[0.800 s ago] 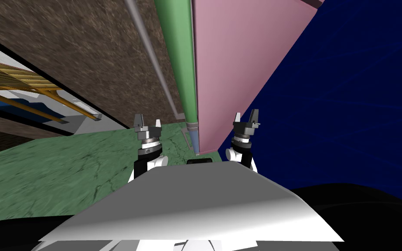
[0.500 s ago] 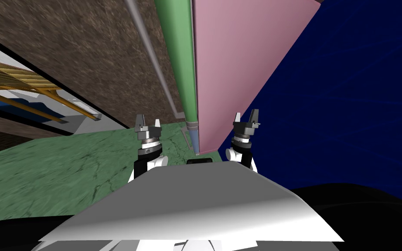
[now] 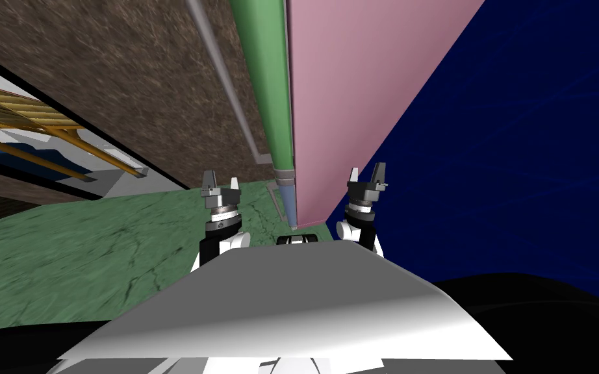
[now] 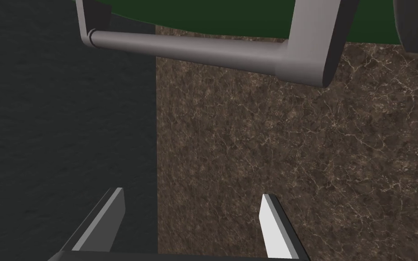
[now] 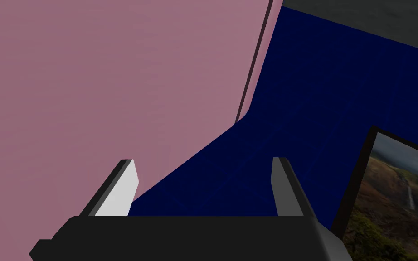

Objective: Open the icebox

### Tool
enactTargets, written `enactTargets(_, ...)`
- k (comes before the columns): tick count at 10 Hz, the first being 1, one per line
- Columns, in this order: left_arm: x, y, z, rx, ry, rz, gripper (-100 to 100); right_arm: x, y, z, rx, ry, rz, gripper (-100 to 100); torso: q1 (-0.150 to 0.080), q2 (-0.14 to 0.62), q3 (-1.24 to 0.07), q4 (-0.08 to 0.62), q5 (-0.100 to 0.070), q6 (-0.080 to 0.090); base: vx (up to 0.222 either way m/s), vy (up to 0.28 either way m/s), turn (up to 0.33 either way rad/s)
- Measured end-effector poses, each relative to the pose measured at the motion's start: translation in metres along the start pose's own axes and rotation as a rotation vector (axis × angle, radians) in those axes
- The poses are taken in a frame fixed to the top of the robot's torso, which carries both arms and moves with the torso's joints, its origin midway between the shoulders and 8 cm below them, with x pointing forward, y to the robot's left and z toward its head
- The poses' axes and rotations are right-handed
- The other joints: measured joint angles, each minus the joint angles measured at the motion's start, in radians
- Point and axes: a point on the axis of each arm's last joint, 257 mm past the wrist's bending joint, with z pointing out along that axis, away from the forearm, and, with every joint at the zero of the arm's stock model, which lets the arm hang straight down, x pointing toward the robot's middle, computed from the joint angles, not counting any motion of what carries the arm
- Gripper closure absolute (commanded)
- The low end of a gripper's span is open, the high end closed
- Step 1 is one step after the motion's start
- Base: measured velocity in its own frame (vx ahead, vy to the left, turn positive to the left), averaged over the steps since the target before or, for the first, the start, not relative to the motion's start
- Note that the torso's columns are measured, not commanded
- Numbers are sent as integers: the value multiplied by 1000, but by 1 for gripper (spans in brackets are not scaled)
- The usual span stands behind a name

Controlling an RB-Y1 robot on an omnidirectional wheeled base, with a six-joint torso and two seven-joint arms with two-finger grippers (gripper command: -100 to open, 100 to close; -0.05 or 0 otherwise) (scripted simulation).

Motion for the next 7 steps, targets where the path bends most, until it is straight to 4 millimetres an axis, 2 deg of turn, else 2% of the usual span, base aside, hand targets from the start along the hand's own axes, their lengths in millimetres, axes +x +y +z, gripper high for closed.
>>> enactTargets(1, 0, 0, 0, 0, 0, 0, 0, 0, 0, 0, 0, 0, 0, 0, 0, 74, -148, 74, 0, 0, 0, 0, 0)
enactTargets(2, 0, 0, 0, 0, 0, 0, 0, 0, 0, 0, 0, 0, 0, -100, 0, 148, -295, 148, 0, 0, 3, 15, 12)
enactTargets(4, 0, 0, 0, -1, 0, 0, 0, 5, -9, -3, 30, 58, -47, -100, 2, 191, -384, 190, 0, 0, -5, 46, 15)
enactTargets(7, 0, 0, 0, -1, 0, 0, 0, 8, -25, -14, 99, 151, -152, -100, -1, 194, -389, 194, 0, 0, -3, 47, 10)
